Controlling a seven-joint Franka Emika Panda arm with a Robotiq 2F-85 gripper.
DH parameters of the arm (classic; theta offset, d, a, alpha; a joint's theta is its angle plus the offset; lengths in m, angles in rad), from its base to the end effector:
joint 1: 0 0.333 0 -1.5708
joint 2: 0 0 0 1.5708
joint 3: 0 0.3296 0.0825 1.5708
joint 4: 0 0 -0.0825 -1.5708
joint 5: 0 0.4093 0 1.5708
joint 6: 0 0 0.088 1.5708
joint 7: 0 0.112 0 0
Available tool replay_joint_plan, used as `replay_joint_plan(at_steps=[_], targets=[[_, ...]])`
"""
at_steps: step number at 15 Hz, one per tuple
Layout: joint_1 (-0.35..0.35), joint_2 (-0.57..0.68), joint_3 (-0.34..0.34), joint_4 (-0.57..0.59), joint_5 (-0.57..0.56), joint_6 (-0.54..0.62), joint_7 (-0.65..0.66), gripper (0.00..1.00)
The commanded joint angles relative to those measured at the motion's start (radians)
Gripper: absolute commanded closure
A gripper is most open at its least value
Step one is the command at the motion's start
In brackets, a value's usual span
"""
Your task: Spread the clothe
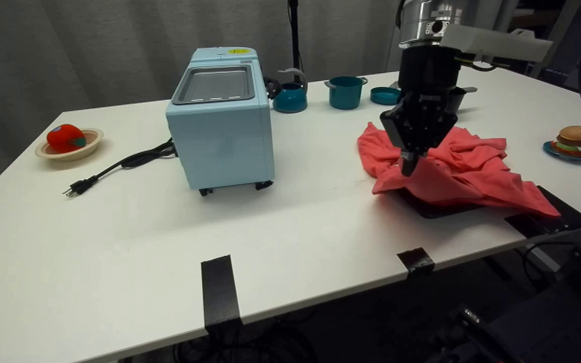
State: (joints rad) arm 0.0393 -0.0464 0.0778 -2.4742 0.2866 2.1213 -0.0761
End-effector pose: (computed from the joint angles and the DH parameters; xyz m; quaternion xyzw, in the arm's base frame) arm 0.4444 0.0661 0.2786 -0.9827 -0.0021 0.1531 0.1040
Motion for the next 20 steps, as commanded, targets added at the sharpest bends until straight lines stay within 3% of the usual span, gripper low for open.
replay_joint_plan(at_steps=[1, 9, 10, 12, 16, 20], targets=[[0.016, -0.083, -0.012, -0.061, 0.114, -0.006, -0.061, 0.99], [0.017, -0.13, -0.022, -0.102, 0.208, -0.013, -0.11, 0.99], [0.016, -0.139, -0.025, -0.105, 0.203, -0.009, -0.11, 0.71], [0.007, -0.165, -0.035, -0.107, 0.186, -0.003, -0.106, 0.64], [-0.017, -0.236, -0.075, -0.087, 0.117, -0.034, -0.085, 0.33], [-0.058, -0.305, -0.115, -0.059, -0.028, -0.044, -0.046, 0.02]])
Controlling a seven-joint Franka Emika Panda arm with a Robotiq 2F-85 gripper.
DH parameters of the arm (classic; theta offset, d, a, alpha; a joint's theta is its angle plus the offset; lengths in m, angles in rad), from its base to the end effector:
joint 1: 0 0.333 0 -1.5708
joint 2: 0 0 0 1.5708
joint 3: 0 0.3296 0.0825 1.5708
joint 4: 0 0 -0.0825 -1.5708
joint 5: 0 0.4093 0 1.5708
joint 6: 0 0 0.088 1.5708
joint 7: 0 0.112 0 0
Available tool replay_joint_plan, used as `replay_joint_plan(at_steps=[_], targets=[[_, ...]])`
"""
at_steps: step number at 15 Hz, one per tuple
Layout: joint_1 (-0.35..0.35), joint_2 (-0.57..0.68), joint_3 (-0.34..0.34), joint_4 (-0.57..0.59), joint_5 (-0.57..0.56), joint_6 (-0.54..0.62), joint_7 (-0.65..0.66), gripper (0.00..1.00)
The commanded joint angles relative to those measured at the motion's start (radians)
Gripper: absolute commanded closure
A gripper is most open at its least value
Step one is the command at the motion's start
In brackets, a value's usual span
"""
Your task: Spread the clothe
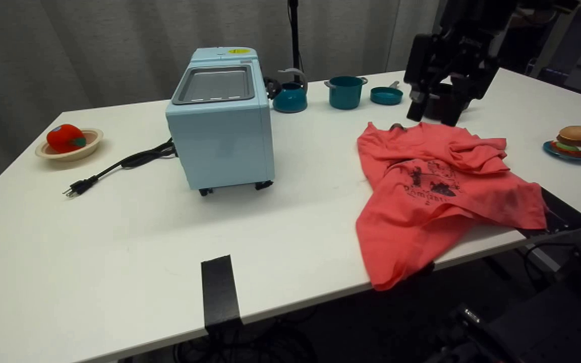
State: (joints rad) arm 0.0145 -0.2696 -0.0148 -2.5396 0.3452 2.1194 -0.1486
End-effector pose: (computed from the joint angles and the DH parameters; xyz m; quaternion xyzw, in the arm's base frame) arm 0.4302 0.0168 0.3507 -0.9868 0.0269 0.0636 0.1464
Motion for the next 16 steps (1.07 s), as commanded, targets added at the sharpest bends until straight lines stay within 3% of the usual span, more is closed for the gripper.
replay_joint_plan(at_steps=[1, 9, 16], targets=[[-0.047, -0.095, -0.031, 0.015, -0.123, -0.038, 0.035, 0.0], [-0.139, -0.147, -0.088, 0.096, -0.295, -0.009, 0.091, 0.0], [-0.148, -0.129, -0.108, 0.132, -0.301, -0.002, 0.095, 0.0]])
